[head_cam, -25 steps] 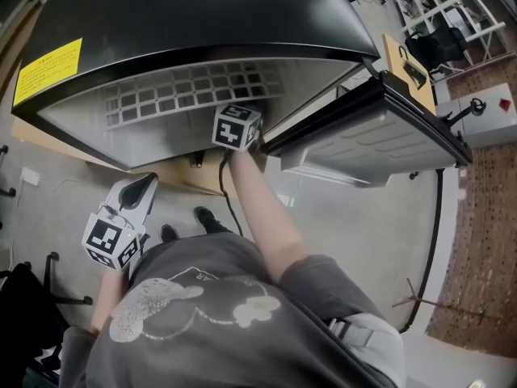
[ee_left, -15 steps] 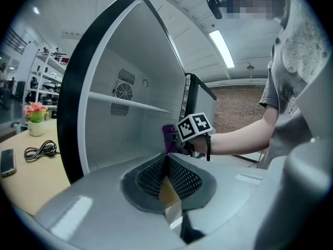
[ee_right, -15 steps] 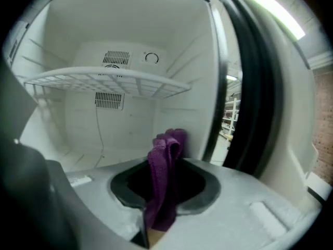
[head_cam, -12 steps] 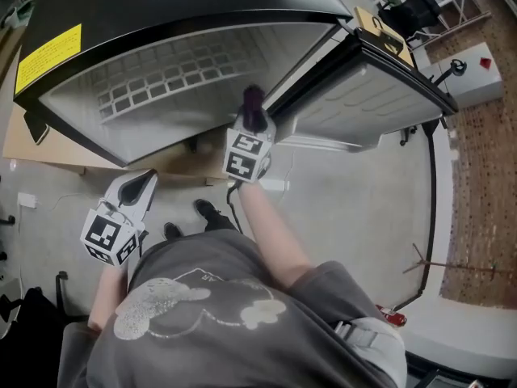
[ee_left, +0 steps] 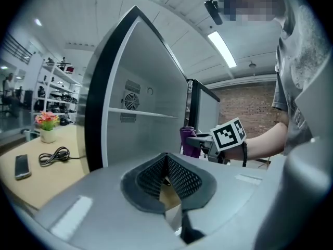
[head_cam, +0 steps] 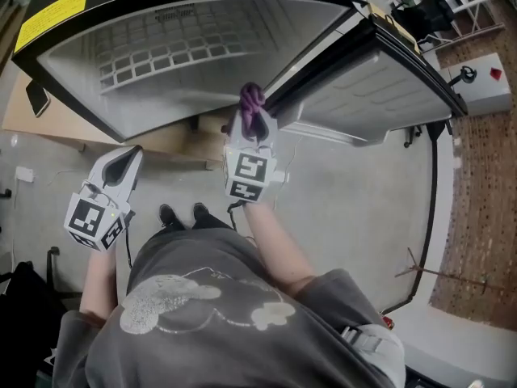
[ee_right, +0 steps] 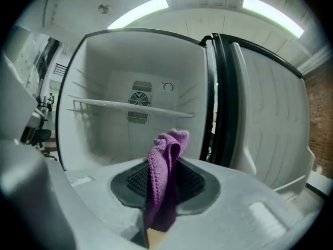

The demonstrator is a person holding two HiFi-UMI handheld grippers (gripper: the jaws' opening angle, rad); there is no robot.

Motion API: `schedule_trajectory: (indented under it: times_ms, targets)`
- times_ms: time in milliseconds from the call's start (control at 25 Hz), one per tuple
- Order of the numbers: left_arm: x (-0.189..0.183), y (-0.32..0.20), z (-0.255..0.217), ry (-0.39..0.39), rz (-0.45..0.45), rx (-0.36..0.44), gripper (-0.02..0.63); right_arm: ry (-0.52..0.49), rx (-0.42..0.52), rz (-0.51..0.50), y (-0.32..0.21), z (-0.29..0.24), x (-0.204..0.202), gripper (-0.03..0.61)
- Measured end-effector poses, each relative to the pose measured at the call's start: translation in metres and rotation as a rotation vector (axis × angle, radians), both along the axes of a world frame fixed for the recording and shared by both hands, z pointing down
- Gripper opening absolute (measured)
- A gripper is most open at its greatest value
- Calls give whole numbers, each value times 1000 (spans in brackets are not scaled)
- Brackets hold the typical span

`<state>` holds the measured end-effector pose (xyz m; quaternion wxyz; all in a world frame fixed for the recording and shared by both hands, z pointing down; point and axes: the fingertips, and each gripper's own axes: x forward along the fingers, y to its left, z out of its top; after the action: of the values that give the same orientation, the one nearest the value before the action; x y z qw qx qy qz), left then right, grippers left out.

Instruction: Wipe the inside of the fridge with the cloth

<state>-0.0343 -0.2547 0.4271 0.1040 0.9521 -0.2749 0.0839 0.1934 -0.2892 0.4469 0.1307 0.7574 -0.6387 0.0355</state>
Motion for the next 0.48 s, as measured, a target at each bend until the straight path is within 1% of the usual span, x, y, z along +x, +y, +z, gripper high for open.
schedule_trajectory:
  times_ms: [120,240,320,400,480]
  targets:
    - [-4,7,2,-25,-96,-18,17,13,13,-128,-1,5,-16,84]
    - [-2,26,6,-75,-137,-33,17,17,22,-239,8,13,-32,84]
    - [2,36,5,-86,-160,-46,17,37,19,-306,14,20,-38,84]
    - [4,41,5,-82,-185,-55,17,42,25,-336,18,24,-38,84]
    - [8,46,3,-72,-190,-58,17,11,31,-319,25,25,-31,84]
